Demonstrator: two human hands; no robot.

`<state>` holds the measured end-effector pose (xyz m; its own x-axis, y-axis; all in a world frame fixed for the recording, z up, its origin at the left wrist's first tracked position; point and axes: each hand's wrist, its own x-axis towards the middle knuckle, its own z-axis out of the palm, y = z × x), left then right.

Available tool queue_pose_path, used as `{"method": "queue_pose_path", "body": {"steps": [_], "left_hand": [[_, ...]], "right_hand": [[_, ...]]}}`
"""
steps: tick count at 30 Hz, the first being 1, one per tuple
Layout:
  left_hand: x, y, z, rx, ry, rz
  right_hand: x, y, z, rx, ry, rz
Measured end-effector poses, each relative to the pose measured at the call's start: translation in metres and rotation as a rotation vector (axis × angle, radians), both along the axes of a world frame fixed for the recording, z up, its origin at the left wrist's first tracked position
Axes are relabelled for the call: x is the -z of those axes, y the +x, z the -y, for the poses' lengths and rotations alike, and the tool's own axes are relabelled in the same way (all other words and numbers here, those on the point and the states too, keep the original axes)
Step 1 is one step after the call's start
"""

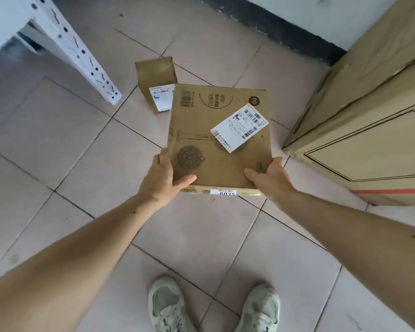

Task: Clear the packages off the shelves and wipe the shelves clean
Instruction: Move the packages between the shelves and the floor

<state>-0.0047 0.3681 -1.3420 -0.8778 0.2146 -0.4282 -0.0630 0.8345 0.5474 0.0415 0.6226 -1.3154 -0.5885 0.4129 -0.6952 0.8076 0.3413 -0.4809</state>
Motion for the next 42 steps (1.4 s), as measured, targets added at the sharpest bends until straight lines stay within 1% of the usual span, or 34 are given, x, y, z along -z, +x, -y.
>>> {"method": "queue_pose_path", "body": {"steps": [3, 6, 10, 15, 19, 23, 26, 28, 30, 34, 38, 42], "left_hand": [[0.048, -0.025, -0.019, 0.009, 0.008, -0.025], [0.088, -0.051, -0.046, 0.022, 0.008, -0.023], [0.125, -0.079, -0.072, 0.023, 0.038, -0.034], [0.147, -0.082, -0.086, 0.034, -0.041, -0.005], [0.144, -0.084, -0.092, 0.045, -0.163, 0.034], [0.122, -0.091, -0.093, 0.062, -0.246, 0.168], [0.089, -0.09, -0.09, 0.156, -0.383, 0.243], [0.065, -0.088, -0.086, 0.218, -0.432, 0.269], [0.036, -0.087, -0.08, 0.216, -0.431, 0.27], [-0.027, -0.086, -0.062, 0.148, -0.438, 0.242], [-0.087, -0.074, -0.039, 0.097, -0.44, 0.228], [-0.143, -0.054, -0.007, 0.015, -0.423, 0.225]], "right_hand": [[0.042, -0.024, -0.019, 0.042, -0.03, -0.01], [0.082, -0.051, -0.041, 0.07, -0.011, -0.041], [0.119, -0.076, -0.061, 0.104, 0.012, -0.068], [0.152, -0.082, -0.068, 0.086, 0.074, -0.039], [0.156, -0.082, -0.073, 0.017, 0.123, -0.003], [0.136, -0.084, -0.074, -0.109, 0.211, 0.096], [0.104, -0.09, -0.07, -0.145, 0.26, 0.148], [0.08, -0.093, -0.063, -0.202, 0.307, 0.16], [0.051, -0.096, -0.054, -0.318, 0.34, 0.165], [-0.012, -0.103, -0.031, -0.663, 0.411, 0.213], [-0.075, -0.105, 0.003, -0.933, 0.504, 0.258], [-0.135, -0.105, 0.044, -1.142, 0.589, 0.177]]}}
